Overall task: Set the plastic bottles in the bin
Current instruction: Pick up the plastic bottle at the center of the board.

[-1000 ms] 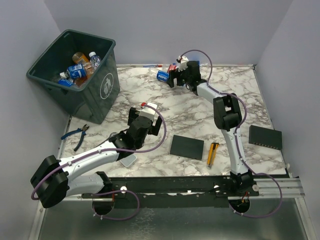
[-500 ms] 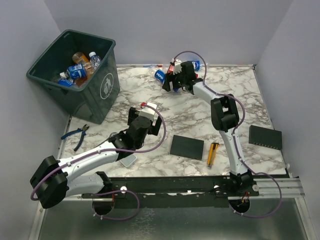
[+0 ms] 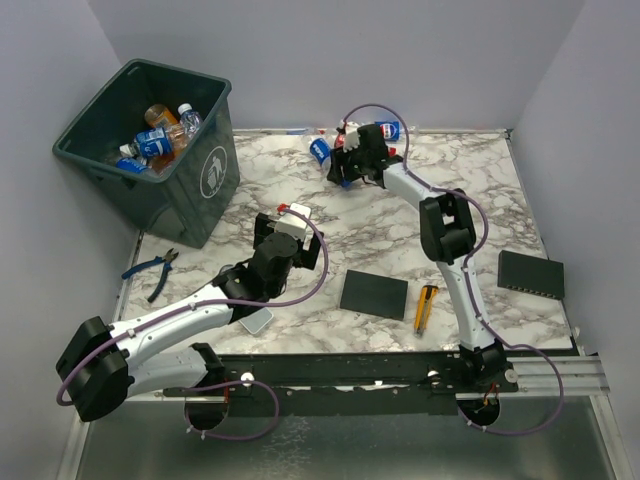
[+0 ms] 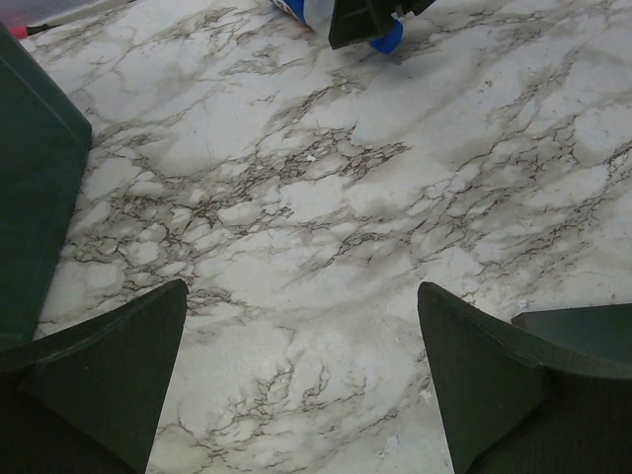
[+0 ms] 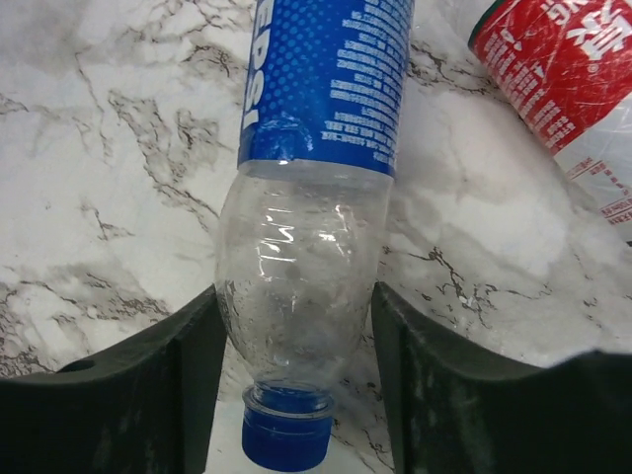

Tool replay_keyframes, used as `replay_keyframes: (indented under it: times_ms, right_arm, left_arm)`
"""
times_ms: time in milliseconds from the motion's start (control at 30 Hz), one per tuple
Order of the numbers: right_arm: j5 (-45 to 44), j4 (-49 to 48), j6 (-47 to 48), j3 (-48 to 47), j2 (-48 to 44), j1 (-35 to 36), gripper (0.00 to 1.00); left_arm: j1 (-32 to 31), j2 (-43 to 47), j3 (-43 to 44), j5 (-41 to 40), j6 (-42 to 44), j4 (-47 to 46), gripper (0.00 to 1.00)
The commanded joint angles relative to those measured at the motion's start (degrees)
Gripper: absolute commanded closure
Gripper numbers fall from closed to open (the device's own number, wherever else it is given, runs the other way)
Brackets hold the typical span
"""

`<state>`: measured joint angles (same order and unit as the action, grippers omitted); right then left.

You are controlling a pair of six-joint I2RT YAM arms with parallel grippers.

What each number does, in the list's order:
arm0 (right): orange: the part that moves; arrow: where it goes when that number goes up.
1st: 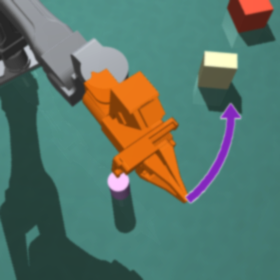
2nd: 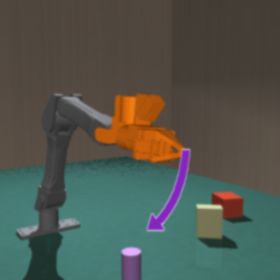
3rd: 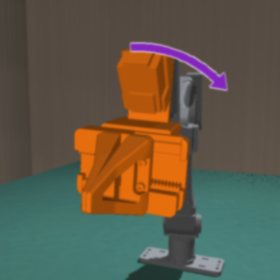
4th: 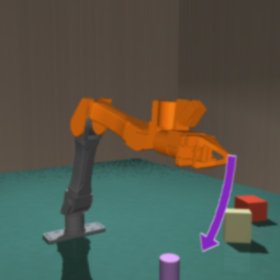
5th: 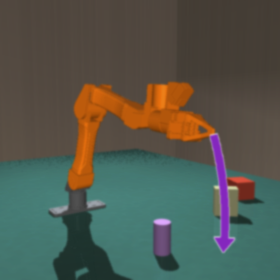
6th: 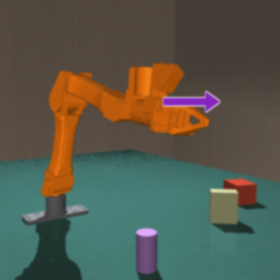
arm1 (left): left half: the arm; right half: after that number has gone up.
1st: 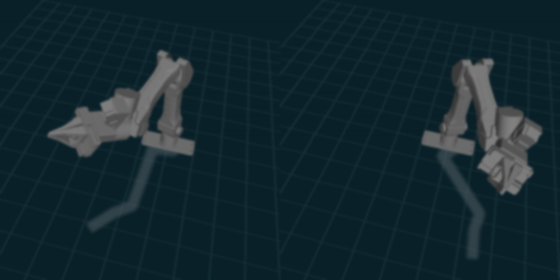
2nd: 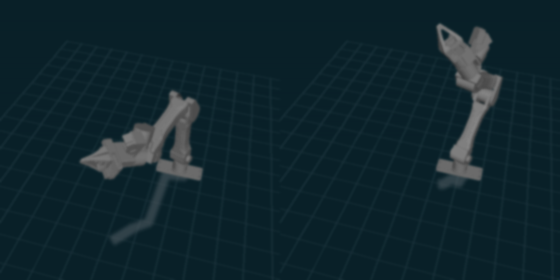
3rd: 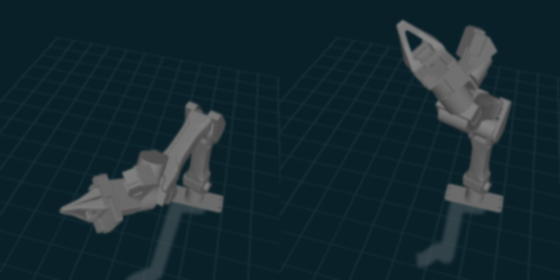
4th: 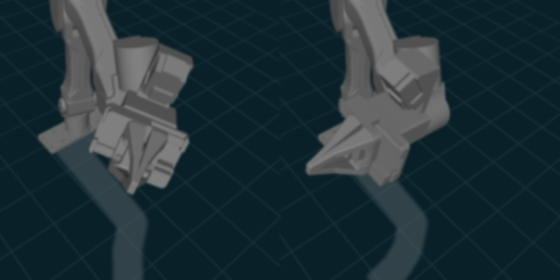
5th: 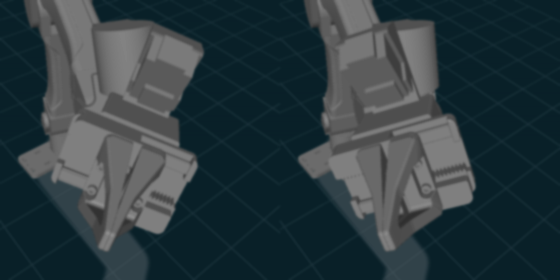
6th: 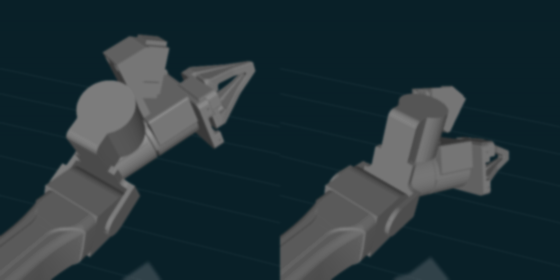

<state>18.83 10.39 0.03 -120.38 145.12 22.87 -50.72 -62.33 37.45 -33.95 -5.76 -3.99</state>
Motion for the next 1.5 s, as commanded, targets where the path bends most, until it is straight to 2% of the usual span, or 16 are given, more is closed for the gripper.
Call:
replay_keyframes:
  times_ms: [0,67,200,400,600,867,1067,1200,1333,1467]
  right_arm:
    - [-1.1,-0.4,0.8,2.3,0.2,0.6,0.49]
    - [-1.0,-2.5,0.6,5.2,-1.5,0.8,0.55]
    - [-0.8,-8.8,-1.9,12.9,-7.0,1.1,0.62]
    - [1.9,-22.8,-9.4,30.8,-23.6,1.5,0.66]
    - [7.1,-30.1,-15.4,49.9,-42.2,3.8,0.68]
    - [10.9,-37.0,-21.0,78.2,-70.9,6.4,0.70]
    - [12.1,-36.9,-26.0,88.0,-89.0,6.5,0.71]
    - [13.8,-37.1,-28.0,90.3,-95.0,6.5,0.71]
    - [15.4,-37.9,-28.7,91.1,-97.2,6.4,0.71]
    - [17.0,-38.2,-29.0,91.5,-97.9,6.5,0.71]
  left_arm:
    - [0.1,0.6,-0.1,0.5,-0.2,-0.6,0.01]
    - [0.1,0.8,-0.2,0.2,-0.2,-0.6,0.01]
    - [0.0,1.9,-0.3,-0.6,-0.4,-0.6,0.01]
    - [0.1,6.1,-1.1,-4.0,-0.9,-2.4,0.01]
    - [0.6,12.7,-2.6,-2.9,-4.6,-7.7,0.01]
    - [3.5,13.1,2.7,14.7,-21.7,-12.3,0.01]
    - [7.0,9.7,0.9,27.5,-33.8,-25.1,0.01]
    - [9.2,6.7,-0.6,34.6,-39.4,-32.4,0.01]
    - [11.3,2.3,-0.3,43.8,-45.1,-41.6,0.01]
    - [11.4,-0.7,1.7,49.5,-47.3,-47.9,0.01]
